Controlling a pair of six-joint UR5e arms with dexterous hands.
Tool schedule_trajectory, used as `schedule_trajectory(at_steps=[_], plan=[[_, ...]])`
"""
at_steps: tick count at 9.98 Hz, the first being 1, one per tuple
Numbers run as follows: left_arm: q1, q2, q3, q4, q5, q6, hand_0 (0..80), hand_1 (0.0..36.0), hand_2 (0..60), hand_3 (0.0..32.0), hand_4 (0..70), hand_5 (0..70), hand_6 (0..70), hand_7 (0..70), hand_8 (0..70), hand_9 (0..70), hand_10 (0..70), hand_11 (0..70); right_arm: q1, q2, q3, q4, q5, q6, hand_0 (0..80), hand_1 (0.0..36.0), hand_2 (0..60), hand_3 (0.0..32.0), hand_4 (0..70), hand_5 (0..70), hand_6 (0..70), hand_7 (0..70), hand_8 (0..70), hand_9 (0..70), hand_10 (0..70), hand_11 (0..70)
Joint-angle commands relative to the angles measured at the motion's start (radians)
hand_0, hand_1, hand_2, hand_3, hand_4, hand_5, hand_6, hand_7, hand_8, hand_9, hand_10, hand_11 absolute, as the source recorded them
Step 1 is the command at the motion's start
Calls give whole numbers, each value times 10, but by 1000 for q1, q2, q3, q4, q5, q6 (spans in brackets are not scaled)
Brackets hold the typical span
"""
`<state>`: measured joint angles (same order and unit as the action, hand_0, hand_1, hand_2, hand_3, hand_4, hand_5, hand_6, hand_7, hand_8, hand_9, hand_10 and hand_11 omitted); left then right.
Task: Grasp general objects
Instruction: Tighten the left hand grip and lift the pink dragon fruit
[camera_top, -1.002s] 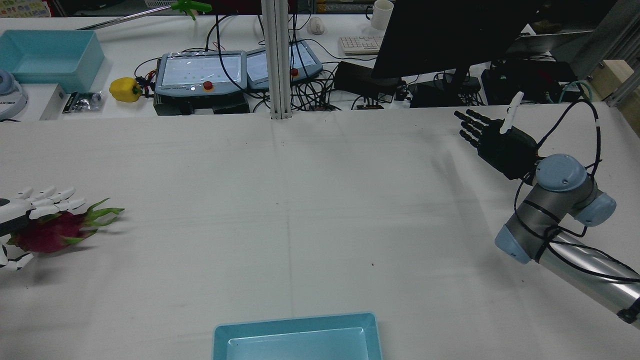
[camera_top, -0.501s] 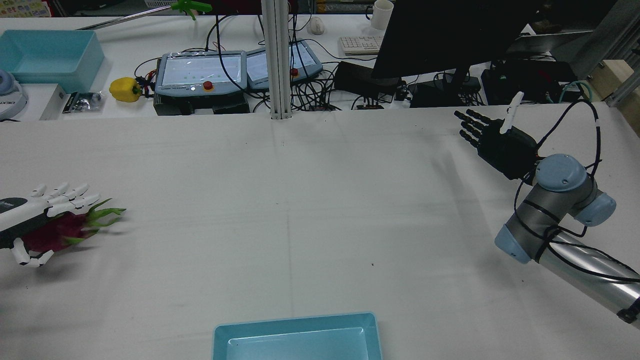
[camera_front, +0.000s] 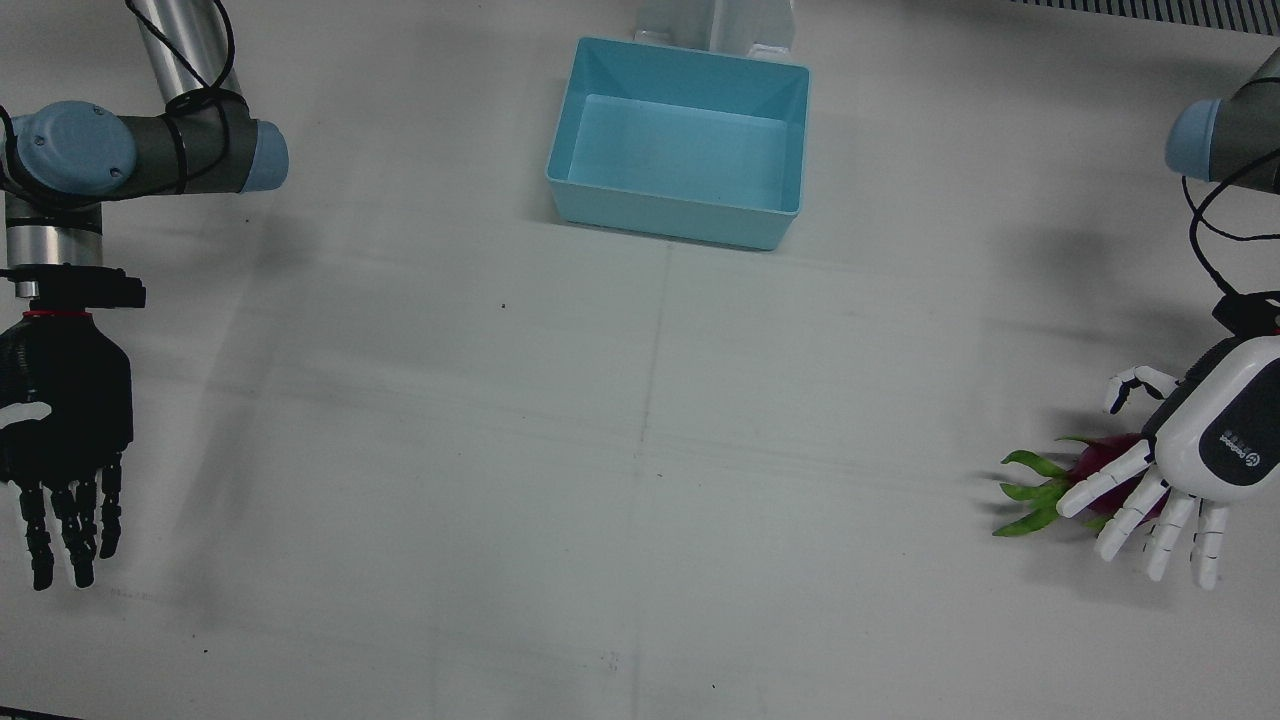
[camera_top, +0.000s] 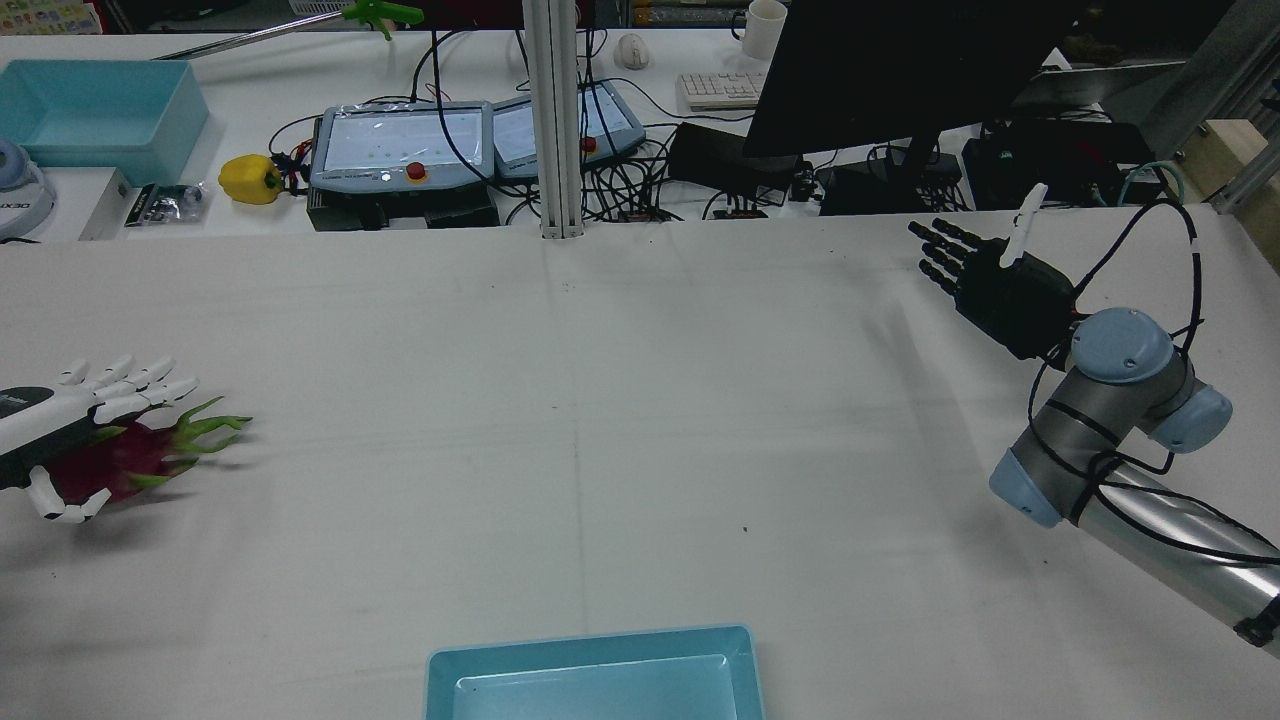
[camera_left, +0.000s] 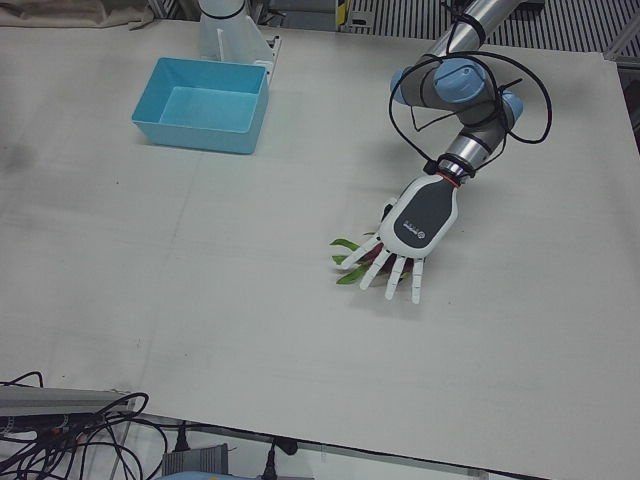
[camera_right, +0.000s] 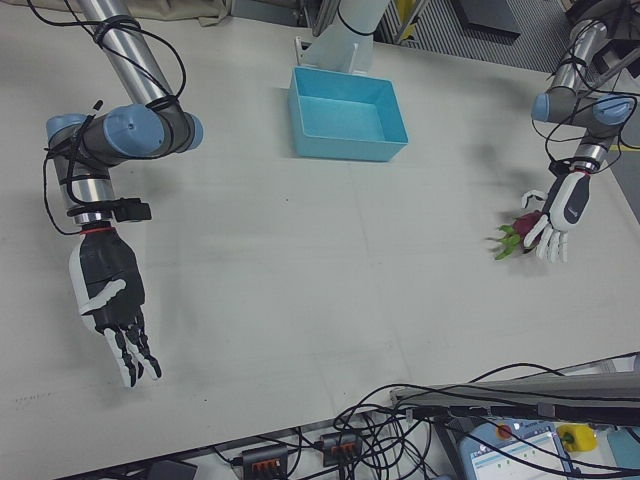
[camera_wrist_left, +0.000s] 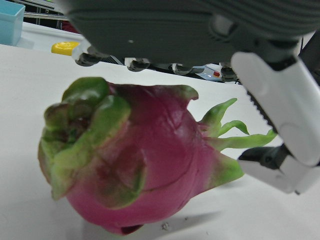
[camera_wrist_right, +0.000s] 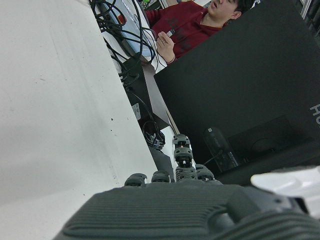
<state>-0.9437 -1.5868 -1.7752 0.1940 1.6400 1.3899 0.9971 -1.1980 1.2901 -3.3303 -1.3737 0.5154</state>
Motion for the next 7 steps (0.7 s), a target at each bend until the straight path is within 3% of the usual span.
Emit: schedule_trajectory(at_steps=[1, 7], plan=[[3, -21, 20, 7, 0, 8, 463, 360, 600, 320, 0, 0, 0, 0, 12, 0, 0, 0, 0, 0, 0, 0, -1, 0, 0, 0, 0, 0, 0, 0, 0, 0, 0, 0, 0, 0], [3, -21, 62, -10, -2, 12, 467, 360, 600, 320, 0, 0, 0, 0, 15, 0, 0, 3, 0, 0, 0, 0, -1, 0, 0, 0, 0, 0, 0, 0, 0, 0, 0, 0, 0, 0]])
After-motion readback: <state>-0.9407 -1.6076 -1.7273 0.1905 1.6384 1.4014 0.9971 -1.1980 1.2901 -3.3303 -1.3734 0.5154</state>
